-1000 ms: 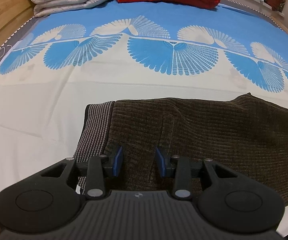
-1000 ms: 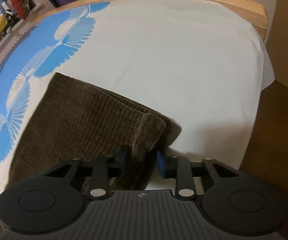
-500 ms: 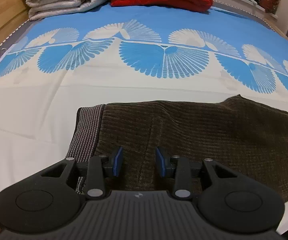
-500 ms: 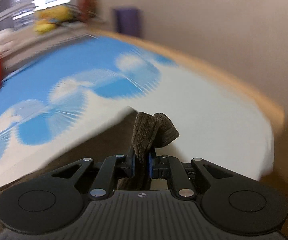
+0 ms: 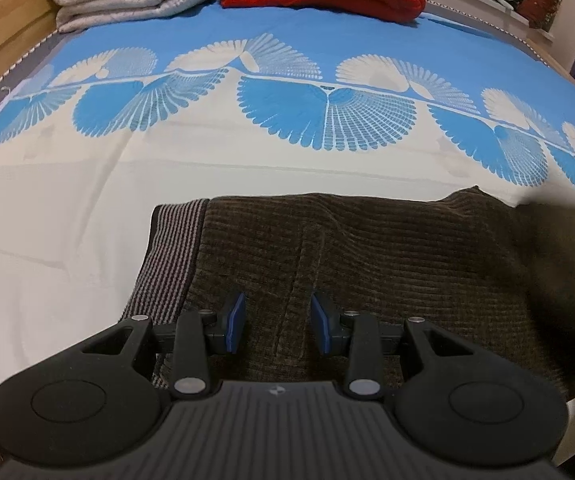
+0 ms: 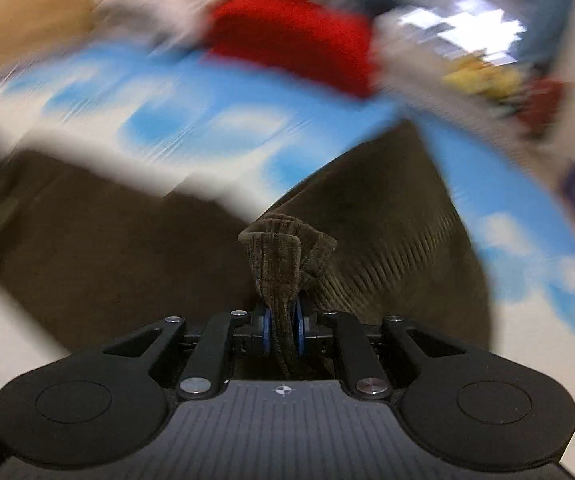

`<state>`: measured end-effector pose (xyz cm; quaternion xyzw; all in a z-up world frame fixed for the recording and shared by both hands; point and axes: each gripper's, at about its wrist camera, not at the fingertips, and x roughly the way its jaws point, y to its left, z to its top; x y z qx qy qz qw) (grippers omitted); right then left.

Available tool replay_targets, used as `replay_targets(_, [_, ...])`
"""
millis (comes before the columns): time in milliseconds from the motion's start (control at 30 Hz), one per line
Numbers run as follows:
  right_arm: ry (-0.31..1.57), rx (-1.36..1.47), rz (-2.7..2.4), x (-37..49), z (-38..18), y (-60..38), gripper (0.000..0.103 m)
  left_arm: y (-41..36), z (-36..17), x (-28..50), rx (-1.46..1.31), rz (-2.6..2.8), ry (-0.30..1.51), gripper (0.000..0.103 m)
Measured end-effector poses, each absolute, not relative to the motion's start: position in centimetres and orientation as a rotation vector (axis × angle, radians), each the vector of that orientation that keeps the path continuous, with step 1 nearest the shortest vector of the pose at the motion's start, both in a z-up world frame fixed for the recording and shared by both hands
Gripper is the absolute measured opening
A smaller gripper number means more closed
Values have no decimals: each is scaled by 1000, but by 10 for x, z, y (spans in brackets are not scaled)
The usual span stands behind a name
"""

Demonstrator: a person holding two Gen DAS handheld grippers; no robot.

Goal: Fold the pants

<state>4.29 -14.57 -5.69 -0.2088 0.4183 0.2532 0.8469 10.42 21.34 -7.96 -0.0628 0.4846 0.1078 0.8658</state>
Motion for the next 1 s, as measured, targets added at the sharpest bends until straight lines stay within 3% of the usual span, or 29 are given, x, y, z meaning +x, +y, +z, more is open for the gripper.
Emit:
replay_targets(133, [898, -535, 607, 26, -68, -141, 24, 215, -84, 106, -161, 226, 1025, 40])
replay_targets(200, [893, -450, 631, 28, -57, -152, 35, 212, -85, 108, -150, 219, 1023, 40])
replay_targets(267, [868, -412, 625, 28, -50, -161, 51, 208, -87, 112, -134, 215, 1029, 40])
replay_targets(467, [839, -478, 674, 23, -60, -143, 58, 196, -91, 119, -98, 196, 1039, 40])
replay_targets(767, [891, -520, 715, 34, -74, -130, 58, 198, -93, 121, -98, 204, 1044, 40])
replay_targets(800, [888, -522, 720, 33, -74, -130, 56, 198, -93, 121, -99, 203, 1044, 40])
replay_targets(867, [874, -519, 736, 31, -70, -132, 30, 196, -93, 122, -93, 198, 1045, 40])
replay_targets(1000, [799, -500, 724, 27, -55, -138, 27, 189, -93, 123, -74, 184, 1044, 40])
